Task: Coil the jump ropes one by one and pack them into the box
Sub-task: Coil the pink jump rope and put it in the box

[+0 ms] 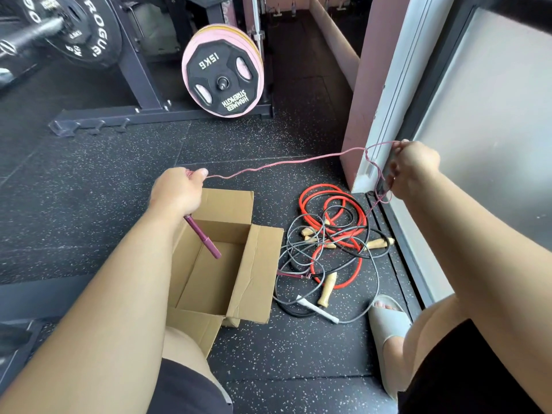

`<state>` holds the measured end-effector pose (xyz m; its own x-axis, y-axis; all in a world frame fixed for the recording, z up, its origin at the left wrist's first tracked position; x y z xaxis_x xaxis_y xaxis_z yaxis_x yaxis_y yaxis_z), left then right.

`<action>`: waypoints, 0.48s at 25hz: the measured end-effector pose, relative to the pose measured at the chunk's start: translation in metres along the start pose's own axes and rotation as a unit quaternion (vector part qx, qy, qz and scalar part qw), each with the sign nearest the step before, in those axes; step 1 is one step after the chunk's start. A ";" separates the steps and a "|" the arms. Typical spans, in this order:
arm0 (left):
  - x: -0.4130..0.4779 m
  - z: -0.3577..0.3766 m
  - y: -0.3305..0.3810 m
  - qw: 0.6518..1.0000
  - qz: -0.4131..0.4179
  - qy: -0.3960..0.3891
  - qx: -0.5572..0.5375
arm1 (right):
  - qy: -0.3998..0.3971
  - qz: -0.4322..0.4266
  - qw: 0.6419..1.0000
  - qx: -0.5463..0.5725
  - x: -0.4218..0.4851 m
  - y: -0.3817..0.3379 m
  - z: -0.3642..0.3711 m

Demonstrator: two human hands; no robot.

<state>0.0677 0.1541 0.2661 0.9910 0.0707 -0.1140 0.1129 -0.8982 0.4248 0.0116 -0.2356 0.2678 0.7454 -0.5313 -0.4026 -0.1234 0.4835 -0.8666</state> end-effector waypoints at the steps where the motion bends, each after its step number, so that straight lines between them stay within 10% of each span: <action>1: 0.000 0.001 -0.002 1.000 -0.002 -0.006 -0.003 | 0.006 -0.001 1.000 -0.005 0.001 0.002 -0.001; 9: -0.026 0.020 0.012 0.938 0.129 -0.191 -0.259 | -0.023 -0.010 0.965 -0.262 -0.001 0.018 -0.001; 12: -0.044 0.022 0.032 0.893 0.149 -0.261 -0.335 | -0.064 -0.077 0.820 -0.564 -0.003 0.035 0.002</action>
<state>0.0264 0.1124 0.2646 0.8357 -0.4966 -0.2347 0.0408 -0.3700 0.9281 0.0060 -0.2159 0.2397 0.8627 -0.4141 -0.2904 -0.4947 -0.5714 -0.6548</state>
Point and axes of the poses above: each hand's wrist, its own x-axis towards the middle knuckle, its own z-axis out of the palm, y = z × x, the point moved 1 cm from there along x, towards the middle knuckle, and after that the axes turned 10 degrees about -y, right-handed, at the moved point
